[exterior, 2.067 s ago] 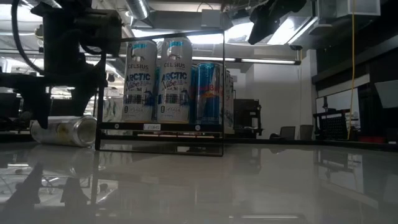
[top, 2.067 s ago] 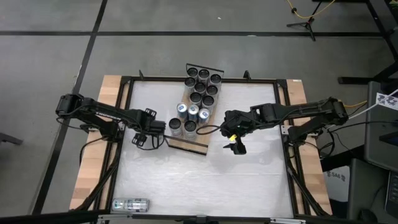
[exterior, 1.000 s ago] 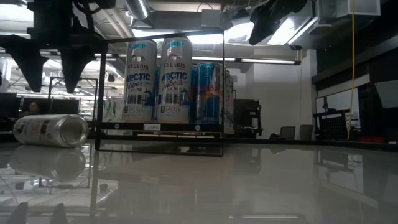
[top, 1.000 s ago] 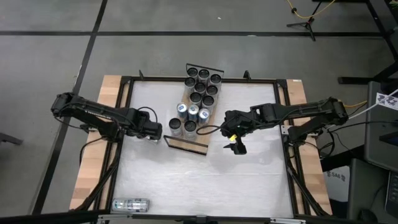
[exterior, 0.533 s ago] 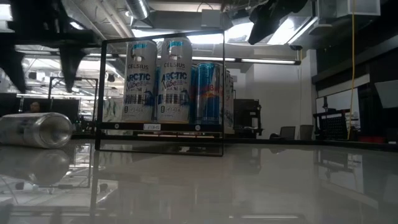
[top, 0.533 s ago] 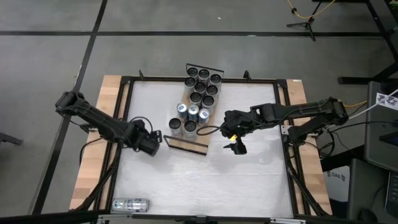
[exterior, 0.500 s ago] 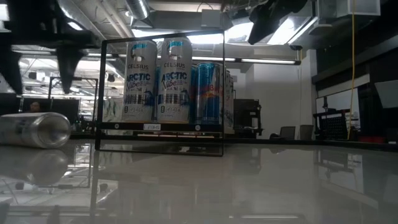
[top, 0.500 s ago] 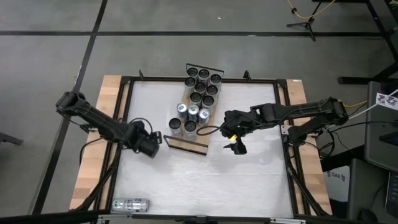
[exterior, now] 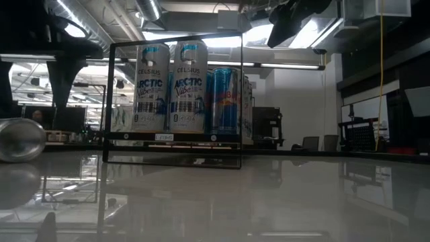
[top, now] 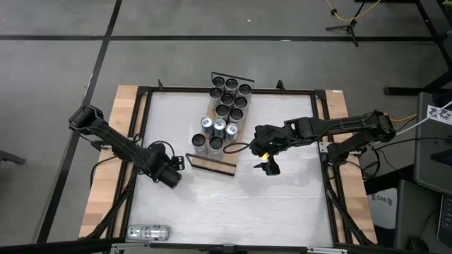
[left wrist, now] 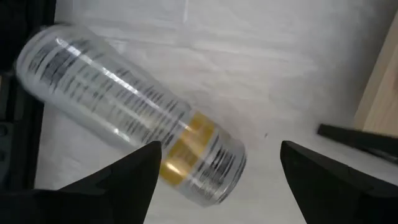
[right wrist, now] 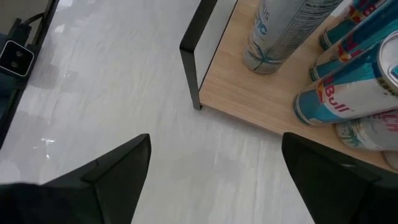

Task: Place canned beverage on shelf
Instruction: Move the orange soda can to the middle left of the table, then put the orange soda can on the shelf aligned with the other orange soda can

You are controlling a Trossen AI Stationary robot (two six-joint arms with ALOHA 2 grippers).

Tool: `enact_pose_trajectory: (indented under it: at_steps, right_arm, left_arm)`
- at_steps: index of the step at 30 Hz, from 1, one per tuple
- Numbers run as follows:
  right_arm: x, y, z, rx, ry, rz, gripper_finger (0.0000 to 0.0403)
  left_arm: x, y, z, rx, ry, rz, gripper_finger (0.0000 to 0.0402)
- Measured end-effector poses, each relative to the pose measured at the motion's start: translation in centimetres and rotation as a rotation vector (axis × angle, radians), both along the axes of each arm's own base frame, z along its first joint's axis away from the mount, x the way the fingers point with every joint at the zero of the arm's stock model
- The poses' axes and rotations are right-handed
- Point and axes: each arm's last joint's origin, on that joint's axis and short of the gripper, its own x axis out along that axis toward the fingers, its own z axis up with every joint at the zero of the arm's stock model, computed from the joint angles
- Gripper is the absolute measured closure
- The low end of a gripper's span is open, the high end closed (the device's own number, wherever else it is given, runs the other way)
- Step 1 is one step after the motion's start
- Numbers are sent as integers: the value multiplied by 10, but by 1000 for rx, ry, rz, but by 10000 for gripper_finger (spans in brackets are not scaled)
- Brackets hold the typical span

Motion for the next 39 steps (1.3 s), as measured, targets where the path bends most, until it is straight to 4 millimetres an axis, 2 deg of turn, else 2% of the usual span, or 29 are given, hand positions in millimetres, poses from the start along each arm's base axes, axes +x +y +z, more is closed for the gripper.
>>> enact_pose_trajectory:
  at_steps: [10,17,23,30,39]
  right_arm:
    - [0,0,0,-1,0,0,45]
    - [0,0,0,-1,-1,0,45]
    - [0,0,0,-1,-1,-1,45]
    - [0,0,0,-1,-1,-1,45]
    - [0,0,0,-1,-1,-1,45]
  left_arm:
    - [2,-3,-1,-50,33,-157,82]
    - [-13,-20,-1,-168,89,85,82]
    - [-19,-33,-4,-201,122,96,82]
    - [-13,-35,-14,-130,130,97,82]
    - [-13,-23,-16,-90,179,142,82]
